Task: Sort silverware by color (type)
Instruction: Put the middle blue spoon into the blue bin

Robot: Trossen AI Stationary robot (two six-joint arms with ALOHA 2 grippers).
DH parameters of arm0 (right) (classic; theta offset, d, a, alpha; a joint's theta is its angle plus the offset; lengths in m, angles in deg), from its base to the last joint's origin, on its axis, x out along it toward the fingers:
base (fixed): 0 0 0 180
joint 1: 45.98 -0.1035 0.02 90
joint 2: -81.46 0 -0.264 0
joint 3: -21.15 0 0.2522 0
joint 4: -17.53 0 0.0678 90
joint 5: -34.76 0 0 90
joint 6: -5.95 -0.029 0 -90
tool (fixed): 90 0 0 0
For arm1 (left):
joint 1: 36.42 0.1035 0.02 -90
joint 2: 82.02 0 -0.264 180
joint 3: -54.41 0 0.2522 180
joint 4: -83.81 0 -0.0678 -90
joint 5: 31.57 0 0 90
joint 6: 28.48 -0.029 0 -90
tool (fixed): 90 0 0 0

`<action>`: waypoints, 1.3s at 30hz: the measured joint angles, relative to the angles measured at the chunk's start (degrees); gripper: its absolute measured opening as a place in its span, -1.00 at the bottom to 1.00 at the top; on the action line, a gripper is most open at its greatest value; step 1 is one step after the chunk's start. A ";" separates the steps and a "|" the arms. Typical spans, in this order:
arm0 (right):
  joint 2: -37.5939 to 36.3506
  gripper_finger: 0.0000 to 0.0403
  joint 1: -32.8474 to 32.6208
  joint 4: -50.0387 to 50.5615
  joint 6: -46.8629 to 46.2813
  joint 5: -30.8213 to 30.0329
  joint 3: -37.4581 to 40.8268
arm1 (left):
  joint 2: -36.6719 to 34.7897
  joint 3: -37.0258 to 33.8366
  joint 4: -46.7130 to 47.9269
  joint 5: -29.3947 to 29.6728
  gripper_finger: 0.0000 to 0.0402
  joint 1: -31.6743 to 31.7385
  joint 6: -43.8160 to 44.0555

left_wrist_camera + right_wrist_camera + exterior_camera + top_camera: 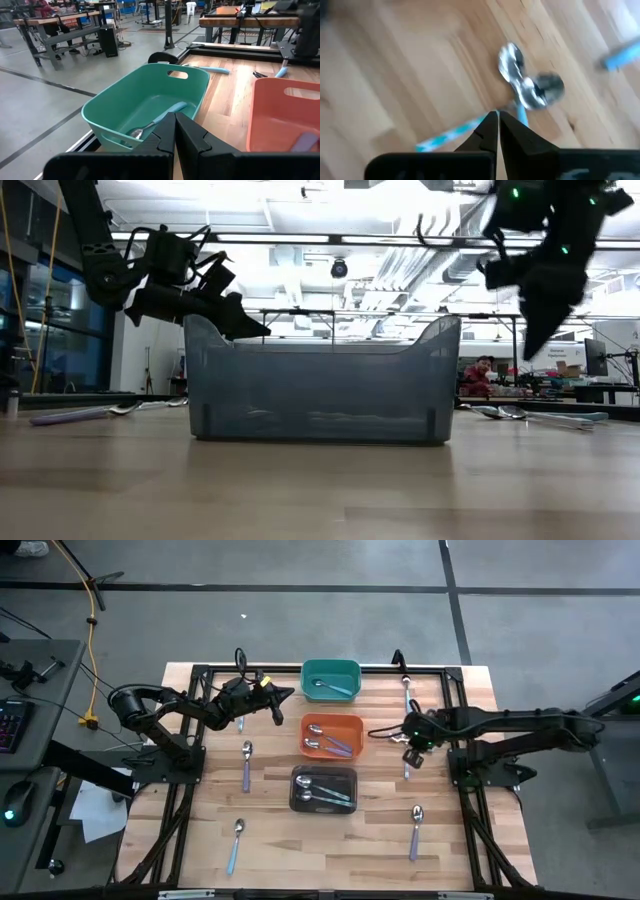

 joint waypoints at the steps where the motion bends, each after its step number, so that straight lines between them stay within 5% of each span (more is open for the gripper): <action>1: -0.54 -0.99 0.89 0.07 -0.13 0.04 1.30 | 0.00 0.00 -0.02 -0.04 -1.00 0.00 0.02; 6: 0.50 -0.93 5.07 -1.76 0.32 3.44 2.56 | 0.00 0.00 0.00 -0.15 -1.00 -0.37 1.00; 19: 14.87 -0.34 14.05 -2.34 6.09 7.93 2.47 | 0.00 0.00 0.31 -0.15 -1.00 -2.42 0.52; 33: 23.37 -0.36 15.42 -2.85 6.11 7.67 2.23 | 0.00 0.00 0.48 -0.15 -1.00 -2.75 -0.47; 39: 23.42 -0.62 16.04 -3.25 6.09 8.04 2.27 | 0.00 0.00 0.48 -0.16 -1.00 -2.75 -0.50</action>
